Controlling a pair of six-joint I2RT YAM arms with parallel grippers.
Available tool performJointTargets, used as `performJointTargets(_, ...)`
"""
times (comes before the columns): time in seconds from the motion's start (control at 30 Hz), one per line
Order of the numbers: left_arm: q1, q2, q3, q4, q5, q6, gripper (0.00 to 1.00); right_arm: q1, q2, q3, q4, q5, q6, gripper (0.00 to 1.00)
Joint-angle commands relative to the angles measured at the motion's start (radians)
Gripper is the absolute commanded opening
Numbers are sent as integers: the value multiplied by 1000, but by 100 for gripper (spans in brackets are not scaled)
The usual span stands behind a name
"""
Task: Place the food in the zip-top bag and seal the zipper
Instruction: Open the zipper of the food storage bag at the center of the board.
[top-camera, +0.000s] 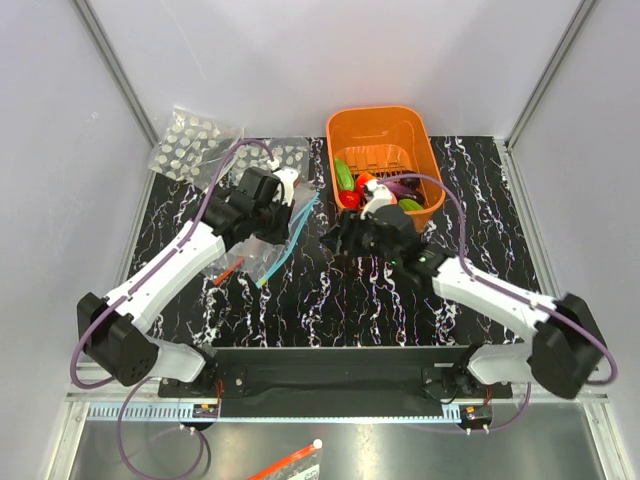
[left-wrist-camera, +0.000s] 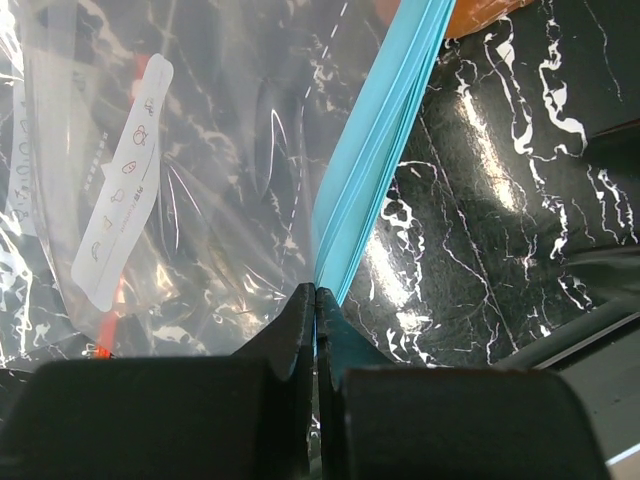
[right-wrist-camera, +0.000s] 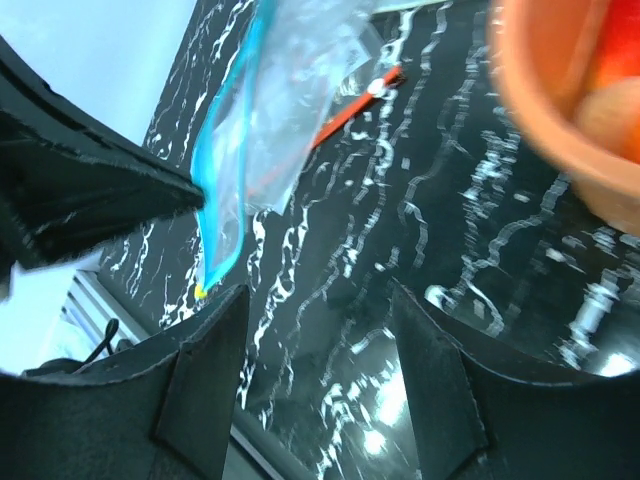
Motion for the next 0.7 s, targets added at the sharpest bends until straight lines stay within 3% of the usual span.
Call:
performJointTargets(0.0,2,-50,39,-4,43,-21,0,71,73,95,139,99,-9,66)
performJointTargets(0.43,3,-116,-15,31,104,-39,0,169,288,242,178,212,-19,55)
performJointTargets(0.6,3,-139,-33,42,106,-44,0,176,320,265,159,257,-1,41)
performJointTargets(0.67,5,-142,-26,33,92,-42,0,182,323,265,153,269,7,29)
